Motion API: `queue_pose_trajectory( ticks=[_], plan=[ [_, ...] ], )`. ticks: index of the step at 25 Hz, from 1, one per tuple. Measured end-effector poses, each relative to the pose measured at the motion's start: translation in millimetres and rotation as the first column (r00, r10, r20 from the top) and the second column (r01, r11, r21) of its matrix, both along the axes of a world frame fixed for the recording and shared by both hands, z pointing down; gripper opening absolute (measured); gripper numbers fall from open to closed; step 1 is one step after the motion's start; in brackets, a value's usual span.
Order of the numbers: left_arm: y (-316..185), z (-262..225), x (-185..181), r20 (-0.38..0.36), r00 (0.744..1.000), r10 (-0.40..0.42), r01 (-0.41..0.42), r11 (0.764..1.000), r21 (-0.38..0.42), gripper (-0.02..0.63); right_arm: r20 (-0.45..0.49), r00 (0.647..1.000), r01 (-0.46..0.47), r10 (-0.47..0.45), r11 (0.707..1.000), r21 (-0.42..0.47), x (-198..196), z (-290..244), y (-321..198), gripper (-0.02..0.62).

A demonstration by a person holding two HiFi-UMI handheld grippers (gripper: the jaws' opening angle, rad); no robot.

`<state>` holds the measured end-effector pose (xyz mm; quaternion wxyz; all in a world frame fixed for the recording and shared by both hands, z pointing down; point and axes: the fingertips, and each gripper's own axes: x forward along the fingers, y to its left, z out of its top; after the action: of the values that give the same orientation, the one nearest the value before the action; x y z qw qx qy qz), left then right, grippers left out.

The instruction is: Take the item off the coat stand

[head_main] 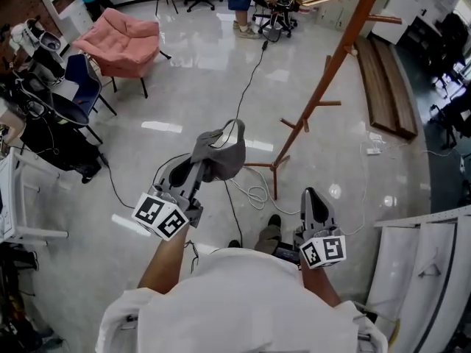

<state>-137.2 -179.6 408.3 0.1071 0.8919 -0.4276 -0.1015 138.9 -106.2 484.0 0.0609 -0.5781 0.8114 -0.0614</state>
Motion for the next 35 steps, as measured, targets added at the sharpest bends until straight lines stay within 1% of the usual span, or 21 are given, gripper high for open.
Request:
queue_pose_trajectory(
  ticks=[5,9,12,17,20,23,29,32,35],
  plan=[
    [24.1,32.9,-39.3,0.016,0.996,-0.084,0.084,0.996,-0.027,0.021,-0.01,1.0,-0.014,0.014,1.0,0.006,-10.8,3.6,12.1,0.026],
    [40.5,63.9,-67.7,0.02,0.989,-0.146,0.147,0.988,-0.046,0.021,-0.015,0.999,-0.031,0.031,0.999,-0.02,-11.7,11.6,18.2,0.026],
    [47.2,82.7,-82.1,0.032,0.981,-0.192,0.193,0.98,-0.052,0.021,-0.022,0.999,-0.043,0.043,0.998,-0.036,-11.2,15.9,17.6,0.026],
    [59.8,108.9,-103.4,0.05,0.967,-0.251,0.254,0.965,-0.068,0.021,-0.042,0.999,-0.026,0.023,0.997,-0.067,-24.6,27.0,25.5,0.026],
    [64.0,128.8,-107.7,0.057,0.964,-0.26,0.265,0.96,-0.091,0.021,-0.053,0.998,-0.028,0.023,0.996,-0.087,-27.1,35.2,29.8,0.026],
    [63.6,144.6,-107.2,0.065,0.961,-0.268,0.274,0.956,-0.105,0.021,-0.069,0.997,-0.037,0.029,0.994,-0.107,-21.1,45.7,29.5,0.026],
    [72.0,170.2,-93.5,0.066,0.966,-0.249,0.256,0.956,-0.142,0.021,-0.093,0.994,-0.066,0.053,0.986,-0.153,-5.3,66.9,45.2,0.025],
    [75.3,171.0,-85.9,0.062,0.971,-0.233,0.24,0.959,-0.152,0.021,-0.093,0.994,-0.077,0.061,0.982,-0.175,-2.7,74.8,49.0,0.025],
    [75.9,164.4,-83.5,0.059,0.974,-0.22,0.227,0.961,-0.156,0.021,-0.088,0.995,-0.066,0.05,0.98,-0.188,-8.7,75.4,50.4,0.025]
  ],
)
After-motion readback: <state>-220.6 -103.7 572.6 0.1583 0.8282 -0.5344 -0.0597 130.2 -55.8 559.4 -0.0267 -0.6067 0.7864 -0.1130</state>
